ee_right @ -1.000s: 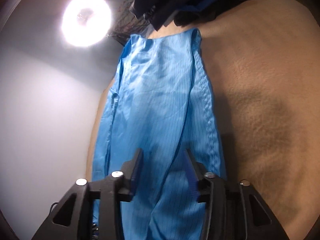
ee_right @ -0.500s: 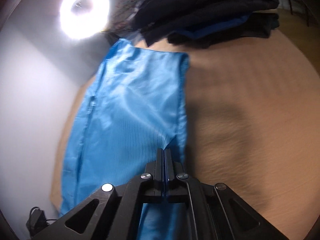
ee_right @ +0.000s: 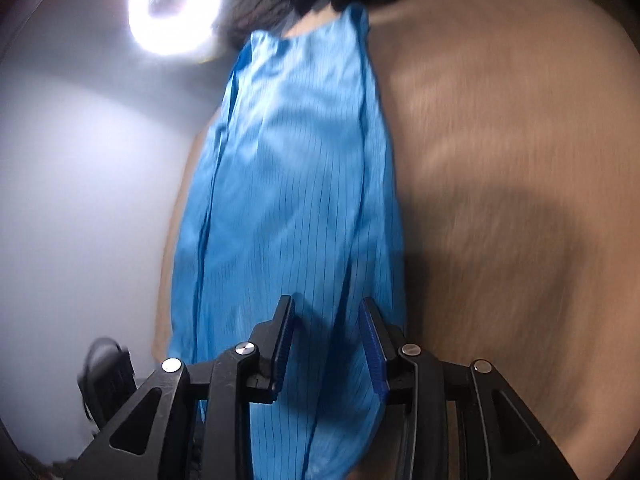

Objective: Fold large clothes

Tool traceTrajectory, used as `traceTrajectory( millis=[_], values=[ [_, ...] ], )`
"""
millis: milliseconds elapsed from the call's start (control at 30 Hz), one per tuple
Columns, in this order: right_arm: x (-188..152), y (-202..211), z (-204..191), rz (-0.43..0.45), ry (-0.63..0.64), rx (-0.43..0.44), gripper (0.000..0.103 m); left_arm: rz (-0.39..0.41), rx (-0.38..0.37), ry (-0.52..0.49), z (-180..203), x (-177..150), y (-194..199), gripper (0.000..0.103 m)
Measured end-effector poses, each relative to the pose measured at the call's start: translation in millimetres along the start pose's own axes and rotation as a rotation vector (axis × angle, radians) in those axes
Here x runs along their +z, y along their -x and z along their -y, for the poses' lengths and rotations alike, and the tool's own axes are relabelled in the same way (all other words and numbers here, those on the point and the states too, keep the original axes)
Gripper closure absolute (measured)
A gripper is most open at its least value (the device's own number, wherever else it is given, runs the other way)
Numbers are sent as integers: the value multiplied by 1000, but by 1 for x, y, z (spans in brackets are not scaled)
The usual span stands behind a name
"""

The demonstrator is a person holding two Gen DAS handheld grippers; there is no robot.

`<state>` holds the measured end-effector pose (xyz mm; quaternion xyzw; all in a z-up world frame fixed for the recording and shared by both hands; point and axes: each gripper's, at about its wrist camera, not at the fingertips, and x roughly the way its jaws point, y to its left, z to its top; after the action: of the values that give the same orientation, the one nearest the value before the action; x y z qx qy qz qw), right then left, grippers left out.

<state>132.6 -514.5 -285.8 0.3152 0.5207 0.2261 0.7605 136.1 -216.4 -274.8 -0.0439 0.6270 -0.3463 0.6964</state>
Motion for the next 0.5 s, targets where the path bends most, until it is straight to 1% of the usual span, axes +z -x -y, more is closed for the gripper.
traceTrajectory(
  millis=[33,67,100,133,267,367,400,467,500],
  values=[
    [-2,-1,0,-5,-5,4,80,-1,-4,3,1,0,0,98],
    [-3,-1,0,-7,-10,5,93,-2,-7,8,3,0,-1,98],
    [-3,0,-2,0,-9,0,99,-2,-14,16,3,0,-2,98],
    [-4,2,-4,11,-4,-11,103,-2,-22,22,3,0,-1,98],
    [-3,24,-14,56,39,-69,103,3,-33,4,11,-3,-3,98],
    [-4,44,-8,99,30,-99,103,-3,-32,-25,18,-5,-5,98],
    [-3,46,-6,101,31,-122,103,-7,-25,-35,18,-7,-7,98],
    [-2,40,-7,75,51,-114,102,-18,-10,-60,22,-10,-10,98],
    [-2,37,-9,50,66,-111,99,-21,-5,-72,24,-11,-9,98]
  ],
)
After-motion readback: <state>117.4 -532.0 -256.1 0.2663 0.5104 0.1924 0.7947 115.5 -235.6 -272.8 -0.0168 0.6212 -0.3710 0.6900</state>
